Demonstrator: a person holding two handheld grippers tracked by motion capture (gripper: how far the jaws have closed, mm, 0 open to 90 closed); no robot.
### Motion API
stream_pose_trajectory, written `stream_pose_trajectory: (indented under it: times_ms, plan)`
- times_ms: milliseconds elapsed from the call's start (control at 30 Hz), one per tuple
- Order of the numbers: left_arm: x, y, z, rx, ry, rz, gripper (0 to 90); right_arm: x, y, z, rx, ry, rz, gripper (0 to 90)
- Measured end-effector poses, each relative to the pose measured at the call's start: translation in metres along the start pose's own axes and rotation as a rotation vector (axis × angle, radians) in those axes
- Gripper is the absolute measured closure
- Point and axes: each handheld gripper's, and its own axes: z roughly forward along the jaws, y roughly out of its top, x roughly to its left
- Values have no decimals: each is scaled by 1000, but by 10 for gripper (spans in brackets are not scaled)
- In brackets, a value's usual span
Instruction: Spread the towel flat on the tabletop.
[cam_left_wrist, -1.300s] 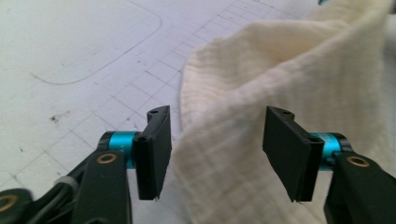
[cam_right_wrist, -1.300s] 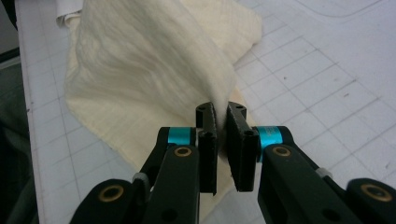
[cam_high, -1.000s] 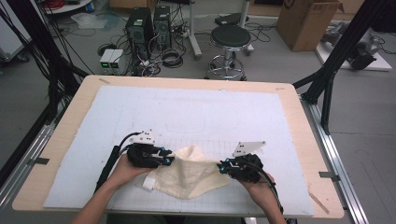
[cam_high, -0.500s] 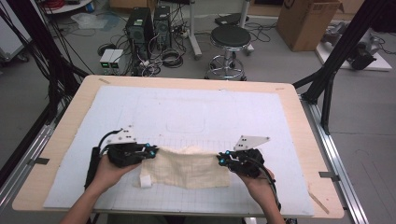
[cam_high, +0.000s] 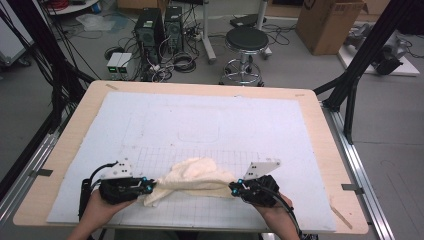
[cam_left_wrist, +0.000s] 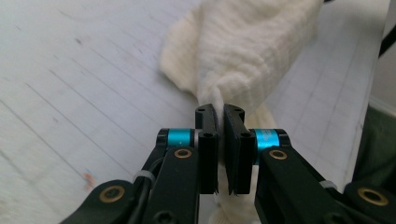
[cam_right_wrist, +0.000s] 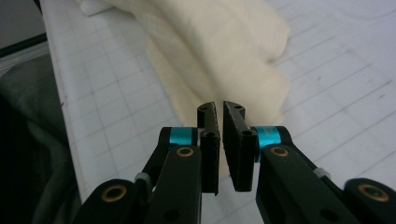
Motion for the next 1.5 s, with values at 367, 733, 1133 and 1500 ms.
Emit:
stream_pose_trajectory:
  times_ms: [367, 733, 1133, 1500]
  plan:
    - [6, 31, -13, -93, -85, 0, 581, 1, 25, -24, -103, 3, -37, 748]
    - [17, 60, 21, -69, -34, -6, 740, -23, 61, 23, -56, 72, 6, 719]
    - [-9, 35, 55, 76, -85, 51, 737, -18, 13, 33, 58, 136, 53, 891]
    - [-4, 55, 47, 21, -89, 4, 699, -7, -7, 26, 71, 120, 55, 894]
